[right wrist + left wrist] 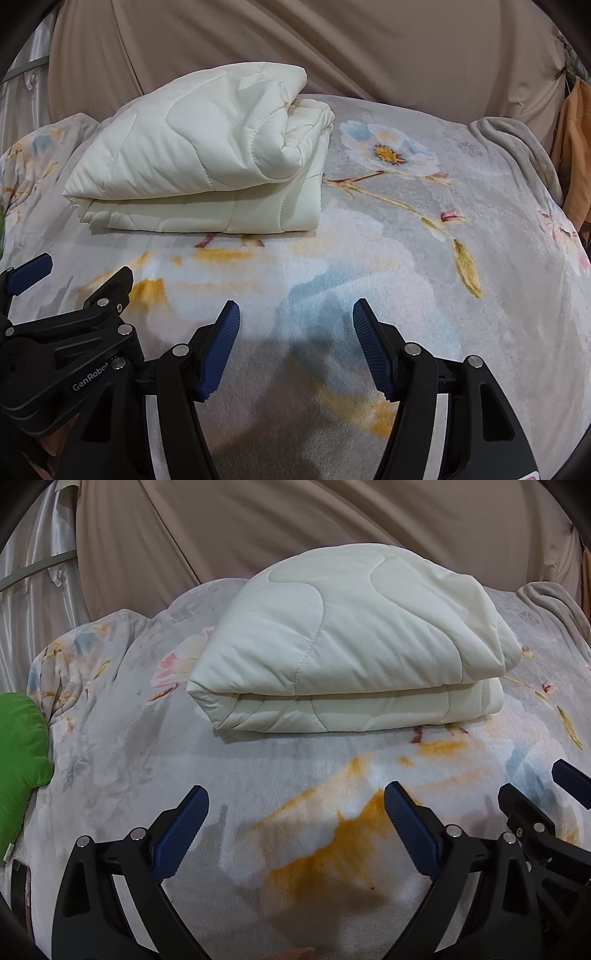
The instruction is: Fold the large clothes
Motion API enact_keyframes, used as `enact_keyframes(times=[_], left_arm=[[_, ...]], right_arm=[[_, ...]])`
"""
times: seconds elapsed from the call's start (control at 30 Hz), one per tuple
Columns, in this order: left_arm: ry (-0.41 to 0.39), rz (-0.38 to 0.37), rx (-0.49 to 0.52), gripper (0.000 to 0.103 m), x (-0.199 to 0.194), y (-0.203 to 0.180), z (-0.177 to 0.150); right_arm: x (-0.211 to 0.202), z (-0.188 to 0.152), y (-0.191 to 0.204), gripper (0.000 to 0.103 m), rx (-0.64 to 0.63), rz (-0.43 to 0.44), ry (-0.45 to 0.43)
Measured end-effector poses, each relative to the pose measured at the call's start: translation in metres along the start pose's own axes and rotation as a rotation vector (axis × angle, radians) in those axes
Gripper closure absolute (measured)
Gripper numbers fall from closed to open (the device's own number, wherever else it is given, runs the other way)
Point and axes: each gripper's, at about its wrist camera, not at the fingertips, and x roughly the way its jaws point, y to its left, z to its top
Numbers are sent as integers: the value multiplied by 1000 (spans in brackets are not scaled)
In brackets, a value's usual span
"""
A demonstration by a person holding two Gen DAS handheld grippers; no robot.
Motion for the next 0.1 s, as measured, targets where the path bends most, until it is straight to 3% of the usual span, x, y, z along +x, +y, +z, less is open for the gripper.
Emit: enact_keyframes(times=[0.1], left_arm=[[-1, 1, 1, 11, 0, 0, 0]], right_arm=[[-1, 0, 0, 41, -3, -3, -4]])
